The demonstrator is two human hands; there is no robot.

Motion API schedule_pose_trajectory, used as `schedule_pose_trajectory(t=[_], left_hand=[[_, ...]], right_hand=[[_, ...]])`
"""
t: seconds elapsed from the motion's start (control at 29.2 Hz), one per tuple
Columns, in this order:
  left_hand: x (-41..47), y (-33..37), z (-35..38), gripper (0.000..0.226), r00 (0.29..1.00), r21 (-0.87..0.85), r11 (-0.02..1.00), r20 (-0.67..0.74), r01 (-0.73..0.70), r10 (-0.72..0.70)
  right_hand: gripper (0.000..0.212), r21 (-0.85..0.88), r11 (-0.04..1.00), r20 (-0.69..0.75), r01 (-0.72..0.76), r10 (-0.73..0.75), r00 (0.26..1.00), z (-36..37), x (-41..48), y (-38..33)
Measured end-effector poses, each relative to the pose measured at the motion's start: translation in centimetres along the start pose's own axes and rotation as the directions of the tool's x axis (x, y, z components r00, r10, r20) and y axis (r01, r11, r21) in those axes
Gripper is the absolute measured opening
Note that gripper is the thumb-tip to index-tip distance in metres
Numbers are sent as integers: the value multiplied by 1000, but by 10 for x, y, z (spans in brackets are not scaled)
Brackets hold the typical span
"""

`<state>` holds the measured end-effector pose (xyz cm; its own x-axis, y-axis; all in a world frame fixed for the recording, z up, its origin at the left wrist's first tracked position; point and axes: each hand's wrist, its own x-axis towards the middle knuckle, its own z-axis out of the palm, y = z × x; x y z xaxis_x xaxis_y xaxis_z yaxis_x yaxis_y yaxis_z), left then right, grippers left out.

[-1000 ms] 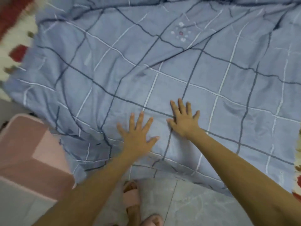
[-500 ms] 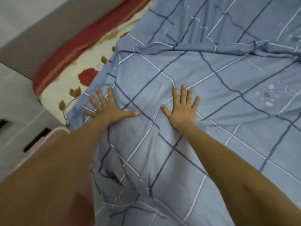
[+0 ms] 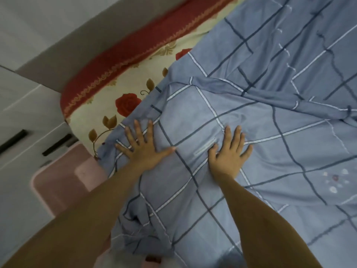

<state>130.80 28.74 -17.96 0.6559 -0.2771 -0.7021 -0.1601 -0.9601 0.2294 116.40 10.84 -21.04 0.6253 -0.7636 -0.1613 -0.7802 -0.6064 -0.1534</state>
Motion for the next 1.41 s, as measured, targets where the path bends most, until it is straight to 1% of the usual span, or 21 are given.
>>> schedule_pose_trajectory(t=[0.07,0.14,0.17,0.24,0.27,0.31,0.38,0.48,0.55,0.62,0.65,0.69,0.79,0.89,1.03,1.13,1.2,1.23,1.3,1.34,1.41], left_hand=[[3,-2,3,97,999,-54,999,-33,1,-2],[-1,-3,6,82,984,-110,994,-176,-5,-14],[1,-7,5,76,948,-160,987,-310,23,-72],[5,-16,-4,55,814,-215,969,-538,120,-220],[7,-21,-12,47,787,-230,960,-557,159,-264],[9,-28,-16,41,789,-209,962,-555,174,-263],[8,-41,-17,33,806,-96,983,-563,155,-182],[5,-55,-13,34,786,5,994,-613,106,-81],[10,-63,-22,32,713,-83,994,-693,64,-104],[17,-69,-41,28,620,-329,944,-740,8,-262],[21,-72,-48,28,603,-404,915,-734,-17,-313],[25,-73,-51,30,628,-392,920,-722,-23,-292],[29,-77,-39,38,689,-181,975,-724,-131,-42],[17,-80,-34,35,705,-307,933,-703,-190,-88],[-4,-90,-32,37,826,-454,862,-559,-226,-78],[-12,-98,-31,32,845,-472,851,-531,-229,-67],[-16,-101,-29,18,802,-467,845,-592,-262,-78],[-17,-102,-28,18,772,-453,852,-628,-262,-97],[-22,-104,-31,23,672,-349,906,-733,-239,-106],[-28,-101,-34,20,613,-298,911,-787,-285,-66],[-50,-88,-40,18,560,-255,865,-828,-431,35]], right_hand=[[69,-2,1000,38,-22,22,999,-3,4,-2],[70,-19,999,81,-49,50,995,-4,0,0],[71,-30,999,109,-41,44,993,-4,1,-1],[71,-50,999,102,-10,15,995,-1,5,0],[71,-45,999,80,1,3,997,0,9,0],[71,-30,1000,59,3,-1,998,2,10,2],[71,-19,1000,35,14,-14,999,3,9,2],[71,-1,1000,34,27,-27,999,4,6,3],[71,7,1000,8,30,-30,1000,6,6,4],[69,3,999,-23,41,-41,999,9,5,5],[68,1,999,-38,46,-46,998,10,6,6],[67,2,999,-54,47,-47,997,11,6,6],[66,7,998,-93,63,-62,994,14,4,7],[64,6,997,-128,76,-75,989,16,6,7],[63,5,998,-125,69,-68,990,14,5,7],[62,14,998,-135,67,-64,989,12,4,4],[62,15,998,-136,66,-64,989,12,5,4],[62,15,998,-134,63,-60,989,12,5,5],[62,17,998,-125,58,-56,991,12,4,5],[62,18,998,-126,59,-56,991,13,3,6],[62,21,998,-139,60,-57,989,13,2,5]])
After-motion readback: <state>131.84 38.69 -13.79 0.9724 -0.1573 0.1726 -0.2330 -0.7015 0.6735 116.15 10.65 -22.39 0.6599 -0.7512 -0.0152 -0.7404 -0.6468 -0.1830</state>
